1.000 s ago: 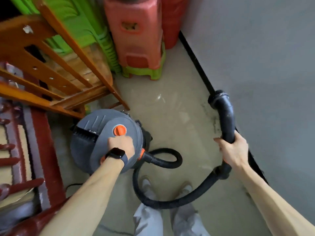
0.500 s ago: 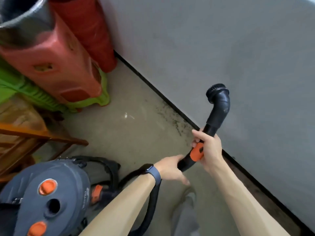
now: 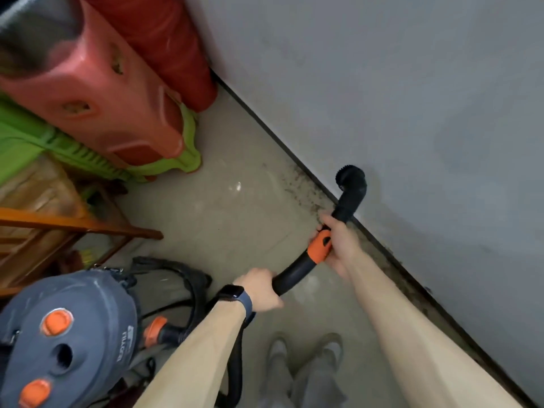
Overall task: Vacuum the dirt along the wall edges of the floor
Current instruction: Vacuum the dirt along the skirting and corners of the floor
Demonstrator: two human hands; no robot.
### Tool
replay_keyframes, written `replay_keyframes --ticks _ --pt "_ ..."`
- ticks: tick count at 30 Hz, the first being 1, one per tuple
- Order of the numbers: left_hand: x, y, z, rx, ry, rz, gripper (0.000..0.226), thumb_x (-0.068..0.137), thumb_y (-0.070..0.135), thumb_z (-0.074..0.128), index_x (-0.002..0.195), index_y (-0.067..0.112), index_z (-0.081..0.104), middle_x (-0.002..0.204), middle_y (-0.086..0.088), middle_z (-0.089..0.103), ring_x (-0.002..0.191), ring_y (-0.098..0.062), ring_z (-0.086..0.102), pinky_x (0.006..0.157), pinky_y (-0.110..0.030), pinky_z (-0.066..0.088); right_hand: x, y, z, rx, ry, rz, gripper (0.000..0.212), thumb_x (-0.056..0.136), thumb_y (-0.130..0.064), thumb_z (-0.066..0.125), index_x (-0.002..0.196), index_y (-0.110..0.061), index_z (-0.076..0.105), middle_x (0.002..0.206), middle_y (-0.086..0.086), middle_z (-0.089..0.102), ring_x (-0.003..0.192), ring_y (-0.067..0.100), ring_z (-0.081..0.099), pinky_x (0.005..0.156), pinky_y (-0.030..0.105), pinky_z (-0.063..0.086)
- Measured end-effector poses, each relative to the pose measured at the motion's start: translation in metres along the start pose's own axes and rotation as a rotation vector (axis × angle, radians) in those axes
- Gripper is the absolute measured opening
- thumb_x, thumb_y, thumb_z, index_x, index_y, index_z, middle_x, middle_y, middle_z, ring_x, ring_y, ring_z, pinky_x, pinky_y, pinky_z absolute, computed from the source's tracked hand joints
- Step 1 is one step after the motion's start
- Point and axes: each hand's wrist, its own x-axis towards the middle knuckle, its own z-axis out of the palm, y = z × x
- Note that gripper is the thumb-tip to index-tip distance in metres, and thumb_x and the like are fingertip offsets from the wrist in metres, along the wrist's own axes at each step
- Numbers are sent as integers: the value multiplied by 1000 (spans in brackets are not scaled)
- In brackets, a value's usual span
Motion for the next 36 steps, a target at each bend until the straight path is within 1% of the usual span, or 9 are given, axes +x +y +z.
replay_keyframes --ticks 3,7,13,17,21,24,27,31,36 --pt "8 -29 0 -102 69 -114 20 64 32 65 80 27 54 81 2 65 74 -24 64 59 -26 48 21 31 29 -137 -4 -2 13 94 -11 70 91 -13 57 74 5 62 62 15 61 56 28 49" --pt "39 -47 -6 -155 160 -128 21 69 38 66 85 27 56 85 1 65 75 -24 63 58 -25 42 57 54 61 -231 -74 -33 26 90 -9 76 97 -17 52 83 3 62 74 18 65 71 33 53" --pt "123 -89 -27 -67 202 -127 38 71 39 64 107 26 63 92 1 66 84 -24 66 67 -28 50 146 94 97 -348 -24 -127 26 95 -14 72 106 -10 49 83 7 63 65 18 69 67 37 58" --pt "196 -121 -43 -36 235 -92 35 75 38 64 107 24 61 92 0 66 80 -23 64 70 -30 53 225 112 117 -384 -1 -194 27 99 -25 68 110 -9 50 80 8 63 65 16 68 68 36 56" --pt "270 -154 -65 -9 281 -102 31 78 34 65 106 20 61 85 0 61 74 -23 61 70 -30 52 307 122 146 -424 -28 -138 37 100 -29 68 123 -4 55 87 6 66 71 15 71 62 33 56" --pt "327 -178 -66 -23 259 -108 35 77 33 66 108 18 60 87 -2 61 73 -22 60 68 -29 52 367 134 157 -450 -35 -124 44 101 -32 64 132 -3 53 95 9 67 79 19 70 67 36 58" --pt "384 -199 -54 -47 237 -97 37 76 33 66 109 17 59 89 -2 61 74 -21 60 68 -27 52 423 150 157 -457 -35 -110 43 103 -31 61 134 -3 51 97 11 66 82 21 69 71 39 59" --pt "443 -217 -29 -132 223 -98 35 73 34 67 102 19 56 79 2 56 73 -19 61 67 -27 54 481 170 151 -517 -71 -83 41 105 -34 57 133 -5 51 96 8 65 80 18 68 65 36 55" --pt "493 -230 -6 -326 190 -109 37 68 39 71 95 21 53 85 0 60 74 -17 63 62 -26 53 524 188 151 -571 -71 -137 36 104 -33 57 128 -7 50 92 7 63 80 20 67 69 40 57"
